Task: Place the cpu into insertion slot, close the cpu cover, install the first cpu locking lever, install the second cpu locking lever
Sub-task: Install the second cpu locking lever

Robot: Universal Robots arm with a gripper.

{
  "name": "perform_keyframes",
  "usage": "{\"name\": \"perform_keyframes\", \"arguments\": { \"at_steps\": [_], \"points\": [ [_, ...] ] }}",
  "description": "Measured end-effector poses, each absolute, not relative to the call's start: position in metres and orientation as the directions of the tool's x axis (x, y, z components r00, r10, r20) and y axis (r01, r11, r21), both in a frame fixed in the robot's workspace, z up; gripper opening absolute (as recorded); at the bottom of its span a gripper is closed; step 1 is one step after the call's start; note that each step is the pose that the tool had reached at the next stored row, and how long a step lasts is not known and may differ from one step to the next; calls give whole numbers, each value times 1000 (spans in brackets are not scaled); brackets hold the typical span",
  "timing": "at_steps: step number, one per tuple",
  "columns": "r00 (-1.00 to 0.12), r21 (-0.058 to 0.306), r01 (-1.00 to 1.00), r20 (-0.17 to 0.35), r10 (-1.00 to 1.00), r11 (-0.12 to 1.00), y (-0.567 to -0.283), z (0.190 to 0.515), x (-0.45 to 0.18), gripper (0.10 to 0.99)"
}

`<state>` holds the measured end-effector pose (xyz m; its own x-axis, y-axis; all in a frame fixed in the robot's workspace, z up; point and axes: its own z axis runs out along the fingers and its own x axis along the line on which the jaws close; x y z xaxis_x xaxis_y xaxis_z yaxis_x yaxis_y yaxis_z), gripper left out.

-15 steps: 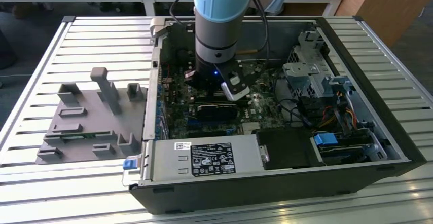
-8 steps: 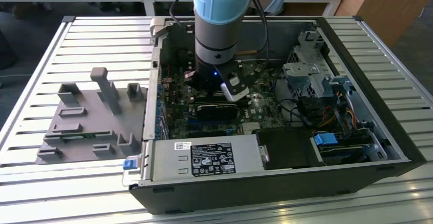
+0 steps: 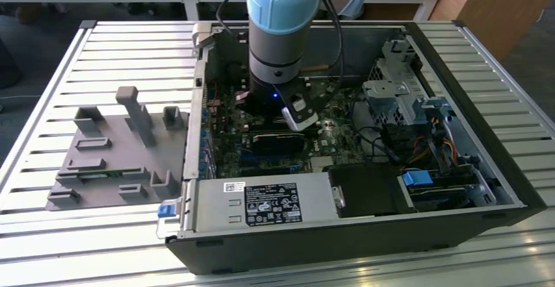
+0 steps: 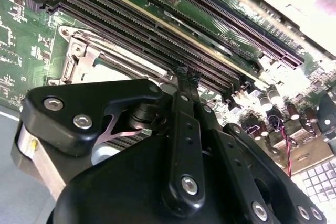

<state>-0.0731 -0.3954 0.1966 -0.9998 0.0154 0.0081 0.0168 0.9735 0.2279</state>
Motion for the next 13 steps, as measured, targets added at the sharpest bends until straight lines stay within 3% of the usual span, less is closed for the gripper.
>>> {"name": "perform_keyframes", "arguments": {
  "at_steps": [13],
  "points": [
    [-1000, 243, 17, 8, 15, 970, -394, 195, -76, 106]
  ]
}}
